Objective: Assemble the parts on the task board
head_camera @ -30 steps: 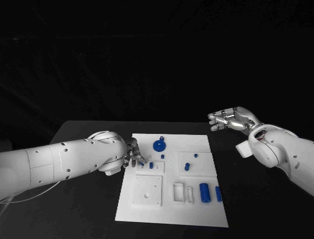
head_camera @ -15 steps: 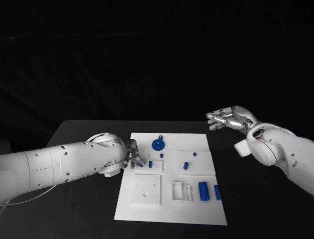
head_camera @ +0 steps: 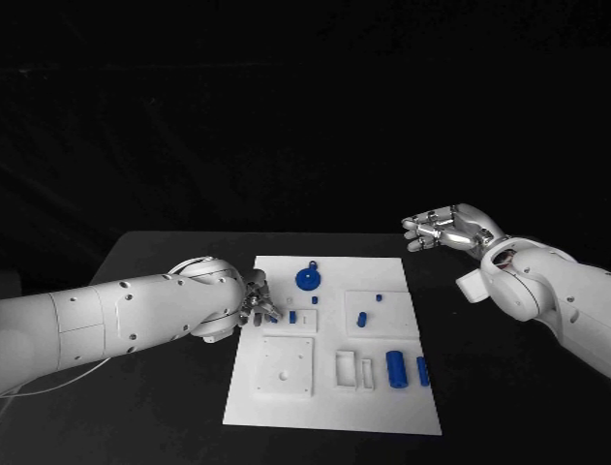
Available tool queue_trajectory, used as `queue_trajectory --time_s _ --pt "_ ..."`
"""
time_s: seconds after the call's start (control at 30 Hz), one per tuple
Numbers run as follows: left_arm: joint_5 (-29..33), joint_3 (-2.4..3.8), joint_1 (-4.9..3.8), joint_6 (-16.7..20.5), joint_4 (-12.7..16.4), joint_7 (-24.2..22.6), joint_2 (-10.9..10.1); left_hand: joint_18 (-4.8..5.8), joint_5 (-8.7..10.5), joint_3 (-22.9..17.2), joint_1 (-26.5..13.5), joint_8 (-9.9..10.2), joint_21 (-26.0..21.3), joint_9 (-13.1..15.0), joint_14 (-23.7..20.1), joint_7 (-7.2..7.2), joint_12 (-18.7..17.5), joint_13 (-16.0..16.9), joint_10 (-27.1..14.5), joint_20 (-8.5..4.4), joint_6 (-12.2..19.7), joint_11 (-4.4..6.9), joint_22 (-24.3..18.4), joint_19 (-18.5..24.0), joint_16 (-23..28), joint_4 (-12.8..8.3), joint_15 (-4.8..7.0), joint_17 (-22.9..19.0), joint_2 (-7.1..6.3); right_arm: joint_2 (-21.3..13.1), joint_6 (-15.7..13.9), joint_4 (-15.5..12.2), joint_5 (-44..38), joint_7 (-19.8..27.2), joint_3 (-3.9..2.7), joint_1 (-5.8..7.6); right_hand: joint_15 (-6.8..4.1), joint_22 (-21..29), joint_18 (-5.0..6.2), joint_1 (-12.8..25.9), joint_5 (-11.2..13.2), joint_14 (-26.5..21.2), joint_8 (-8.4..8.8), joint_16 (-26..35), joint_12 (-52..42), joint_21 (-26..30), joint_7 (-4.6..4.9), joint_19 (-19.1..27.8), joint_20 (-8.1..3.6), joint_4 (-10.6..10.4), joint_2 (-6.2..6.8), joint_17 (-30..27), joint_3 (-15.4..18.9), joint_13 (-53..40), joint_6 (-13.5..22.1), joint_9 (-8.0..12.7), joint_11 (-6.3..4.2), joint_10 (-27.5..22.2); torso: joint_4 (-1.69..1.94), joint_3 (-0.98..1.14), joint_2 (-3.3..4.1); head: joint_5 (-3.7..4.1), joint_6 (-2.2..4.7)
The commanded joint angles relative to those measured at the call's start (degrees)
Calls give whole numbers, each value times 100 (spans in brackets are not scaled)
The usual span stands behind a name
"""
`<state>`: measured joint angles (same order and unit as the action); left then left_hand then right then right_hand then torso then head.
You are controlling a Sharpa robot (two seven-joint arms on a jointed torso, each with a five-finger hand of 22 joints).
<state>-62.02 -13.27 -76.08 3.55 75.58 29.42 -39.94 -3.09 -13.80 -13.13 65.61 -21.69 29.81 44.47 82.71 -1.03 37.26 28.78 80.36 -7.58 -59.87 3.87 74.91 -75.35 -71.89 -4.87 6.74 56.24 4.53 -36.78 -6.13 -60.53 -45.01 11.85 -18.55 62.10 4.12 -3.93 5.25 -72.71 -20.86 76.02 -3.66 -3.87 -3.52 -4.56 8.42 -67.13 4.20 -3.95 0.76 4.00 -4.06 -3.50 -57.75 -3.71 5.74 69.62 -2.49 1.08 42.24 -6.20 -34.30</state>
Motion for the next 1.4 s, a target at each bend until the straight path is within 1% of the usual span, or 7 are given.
queue_trajectory --time_s 0.03,0.43,1.0,1.17,1.2,1.3,1.4 --pt "-42 0 6 -122 0 -36 13 -41 -6 -466 71 -18 25 244 40 157 -32 6 31 41 -193 -7 101 -13 -20 -434 -2 -23 -10 -2 104 -8 8 28 -2 -5 1 9 -15 -14 -15 -23 11 28 12 32 -6 38 -8 -8 -56 1 36 5 39 10 -6 -36 2 -3 0 10 -2" --pt "-30 0 11 -209 -80 -48 70 -41 7 -467 75 -16 22 238 39 154 -33 8 30 42 -187 -8 101 -13 -20 -433 -3 -31 -7 -7 104 -13 8 27 -2 -6 1 9 -15 -14 -15 -23 11 28 12 32 -6 38 -8 -8 -56 1 36 5 39 10 -6 -36 3 0 1 19 -9" --pt "-29 0 124 -248 -280 -81 228 -43 83 -433 74 -5 14 215 35 153 -32 13 20 41 -173 -10 99 -13 -13 -393 -2 -53 5 -10 108 -20 9 27 -2 -9 1 9 -15 -14 -15 -23 11 28 12 32 -6 38 -8 -8 -56 1 36 5 39 10 -6 -36 0 -1 2 36 -12" --pt "5 1 129 -275 -311 -74 237 -34 119 -358 54 70 1 129 28 159 -35 15 7 33 -200 -8 99 -15 2 -337 3 -82 -55 -17 105 -19 11 25 -2 -10 1 9 -15 -14 -15 -23 11 28 12 32 -6 38 -8 -8 -56 1 36 5 39 10 -6 -36 6 0 -3 52 -25" --pt "11 1 130 -280 -317 -69 237 -30 193 -334 61 101 -5 102 26 155 -36 14 2 28 -195 -6 97 -12 13 -319 7 -97 -67 -18 104 -20 12 25 -2 -11 1 9 -15 -14 -15 -23 11 28 12 32 -6 38 -8 -8 -56 1 36 5 39 10 -6 -36 7 0 -3 53 -22" --pt "30 0 131 -293 -329 -49 233 -18 643 -181 25 158 -15 42 18 176 -34 19 -14 20 -208 -1 95 -13 40 -239 9 -134 -127 -22 101 -20 14 24 -2 -11 3 9 -14 -18 -12 -26 11 28 12 32 -3 42 -6 -8 -63 1 56 5 47 10 -4 -40 7 -1 -3 51 -20" --pt "45 0 131 -294 -337 -30 226 13 784 144 -37 206 -36 -26 15 197 -18 32 -47 -12 -258 14 91 -21 71 -50 29 -173 -248 -26 96 -19 17 22 -2 -12 4 9 -14 -15 -16 -29 10 28 12 32 -1 43 -5 -10 -65 1 67 5 54 9 -3 -42 6 -2 -2 54 -18"
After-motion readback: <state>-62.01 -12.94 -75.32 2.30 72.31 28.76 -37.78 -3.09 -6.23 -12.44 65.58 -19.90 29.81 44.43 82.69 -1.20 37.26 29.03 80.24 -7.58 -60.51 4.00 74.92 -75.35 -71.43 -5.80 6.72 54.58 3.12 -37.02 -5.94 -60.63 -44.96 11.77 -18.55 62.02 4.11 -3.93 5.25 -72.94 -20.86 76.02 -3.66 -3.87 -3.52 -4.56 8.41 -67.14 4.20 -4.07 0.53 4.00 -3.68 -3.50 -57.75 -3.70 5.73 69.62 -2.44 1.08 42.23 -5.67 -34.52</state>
